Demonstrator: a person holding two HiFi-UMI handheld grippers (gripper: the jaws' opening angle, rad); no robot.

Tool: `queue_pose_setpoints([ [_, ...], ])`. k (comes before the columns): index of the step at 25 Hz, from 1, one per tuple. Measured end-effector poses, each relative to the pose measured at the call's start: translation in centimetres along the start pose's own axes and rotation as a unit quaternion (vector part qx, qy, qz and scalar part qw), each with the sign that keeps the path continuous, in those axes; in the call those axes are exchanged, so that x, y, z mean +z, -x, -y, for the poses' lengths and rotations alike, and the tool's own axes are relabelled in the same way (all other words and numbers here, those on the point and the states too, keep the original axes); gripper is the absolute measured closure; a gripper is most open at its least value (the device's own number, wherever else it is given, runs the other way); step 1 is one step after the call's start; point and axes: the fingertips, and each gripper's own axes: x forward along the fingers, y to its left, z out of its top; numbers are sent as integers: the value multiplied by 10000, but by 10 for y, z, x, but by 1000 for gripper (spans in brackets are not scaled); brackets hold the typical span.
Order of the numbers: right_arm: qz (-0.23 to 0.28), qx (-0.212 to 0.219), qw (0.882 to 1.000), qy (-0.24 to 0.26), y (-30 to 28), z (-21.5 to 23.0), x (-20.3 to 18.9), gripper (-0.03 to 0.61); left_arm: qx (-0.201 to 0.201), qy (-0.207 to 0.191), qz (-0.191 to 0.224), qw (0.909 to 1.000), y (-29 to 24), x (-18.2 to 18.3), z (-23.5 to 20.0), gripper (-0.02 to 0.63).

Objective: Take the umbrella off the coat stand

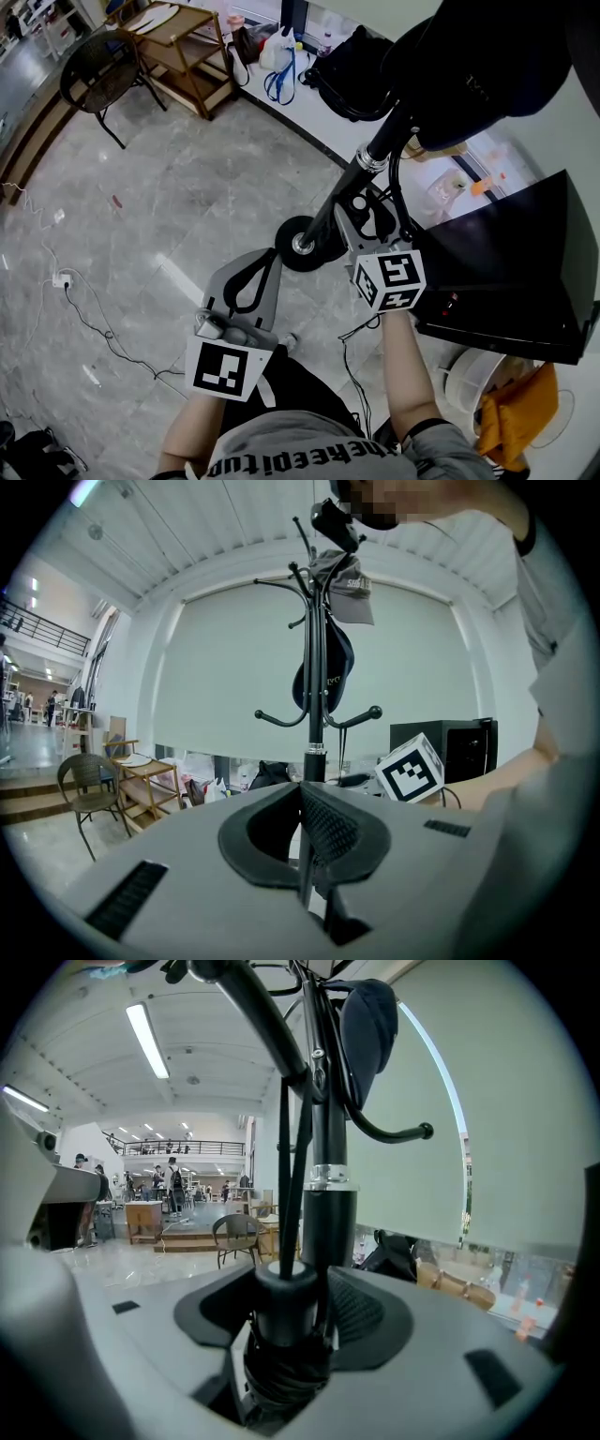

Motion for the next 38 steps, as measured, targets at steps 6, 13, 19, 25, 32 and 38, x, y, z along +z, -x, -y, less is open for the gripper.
queue_pose_setpoints([
  [6,24,38,10000,-43,-6,-3,1,342,17,0,-10,10000,-1,-1,-3,598],
  [13,19,-48,9998,-172,-8,-5,-1,373,33,25,3,10000,-2,-1,-7,598],
  [19,268,-375,9971,-611,1,-1,15,374,36,65,-26,10000,3,-2,-13,598],
  [25,652,-664,9948,-422,15,-2,43,374,-61,31,29,10000,6,2,-16,598],
  [32,656,-855,9921,-638,36,0,51,376,-243,-55,64,9997,10,9,-15,598],
  [38,906,-920,9898,-594,58,-7,73,376,-430,-96,136,9989,14,17,-9,598],
])
